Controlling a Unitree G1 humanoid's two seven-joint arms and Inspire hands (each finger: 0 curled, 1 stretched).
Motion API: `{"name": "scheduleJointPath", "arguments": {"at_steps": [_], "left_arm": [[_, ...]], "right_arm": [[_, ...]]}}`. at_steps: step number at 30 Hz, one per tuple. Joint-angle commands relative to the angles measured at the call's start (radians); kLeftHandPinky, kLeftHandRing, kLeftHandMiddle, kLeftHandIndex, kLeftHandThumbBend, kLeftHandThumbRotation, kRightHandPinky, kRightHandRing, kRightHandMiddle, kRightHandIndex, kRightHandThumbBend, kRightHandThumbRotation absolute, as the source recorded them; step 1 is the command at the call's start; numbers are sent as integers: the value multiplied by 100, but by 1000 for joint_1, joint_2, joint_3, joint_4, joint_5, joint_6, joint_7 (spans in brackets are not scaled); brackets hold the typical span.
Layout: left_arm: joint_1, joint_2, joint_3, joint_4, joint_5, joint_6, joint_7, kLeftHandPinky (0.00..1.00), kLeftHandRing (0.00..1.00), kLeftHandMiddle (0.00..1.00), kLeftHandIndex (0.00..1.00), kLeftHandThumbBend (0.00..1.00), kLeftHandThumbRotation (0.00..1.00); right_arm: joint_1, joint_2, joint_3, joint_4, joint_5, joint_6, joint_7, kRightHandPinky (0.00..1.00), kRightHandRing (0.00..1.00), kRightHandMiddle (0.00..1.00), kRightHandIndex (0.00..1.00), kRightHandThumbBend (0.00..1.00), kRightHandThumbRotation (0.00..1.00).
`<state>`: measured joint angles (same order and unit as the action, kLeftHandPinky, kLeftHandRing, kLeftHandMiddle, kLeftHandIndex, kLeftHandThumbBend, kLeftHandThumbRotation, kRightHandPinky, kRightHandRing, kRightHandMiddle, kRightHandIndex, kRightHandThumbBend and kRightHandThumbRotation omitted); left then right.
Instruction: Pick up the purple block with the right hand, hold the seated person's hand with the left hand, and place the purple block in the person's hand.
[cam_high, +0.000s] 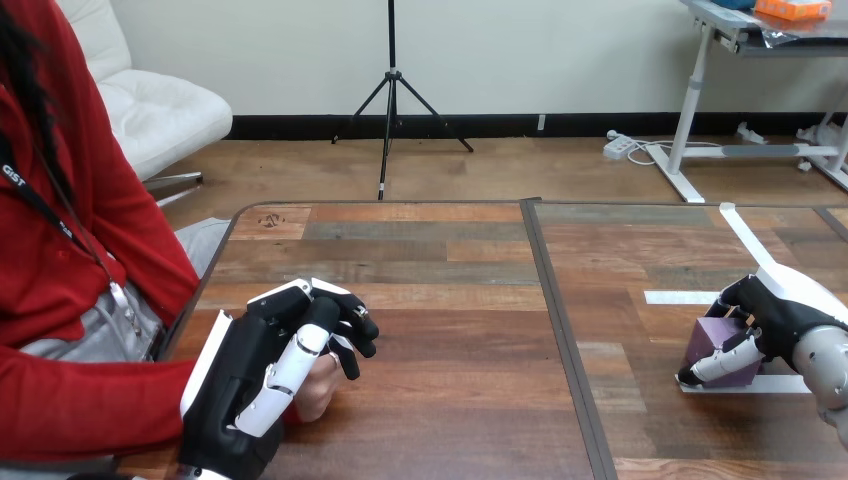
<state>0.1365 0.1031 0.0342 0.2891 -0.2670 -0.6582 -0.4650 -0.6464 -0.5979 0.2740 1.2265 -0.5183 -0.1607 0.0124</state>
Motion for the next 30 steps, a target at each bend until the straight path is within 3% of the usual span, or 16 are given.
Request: {"name": "scheduleJointPath", "arguments": {"at_steps": [1,15,21,24,30], "left_arm": [[-66,-3,14,9,-11,-16,0,28,45,49,47,49,67],[-62,0,13,-3,-18,2,-2,28,45,50,47,50,67],[-64,3,16,-1,-11,-18,-4,28,45,50,47,47,67],[-64,10,20,-4,16,-37,10,28,45,50,48,45,67],[-64,47,45,-22,171,-99,94,32,45,50,48,41,67]], "right_arm": [[-49,-23,18,12,-13,-13,7,50,54,56,46,77,0],[-55,-29,1,7,2,-19,-1,42,46,50,46,77,0],[-53,-34,-7,-9,12,-38,-5,42,47,50,46,78,0],[-52,-36,-13,-18,18,-47,-7,44,48,50,47,78,0],[-52,-42,-16,-42,24,-61,-1,47,50,52,48,78,0]]}}
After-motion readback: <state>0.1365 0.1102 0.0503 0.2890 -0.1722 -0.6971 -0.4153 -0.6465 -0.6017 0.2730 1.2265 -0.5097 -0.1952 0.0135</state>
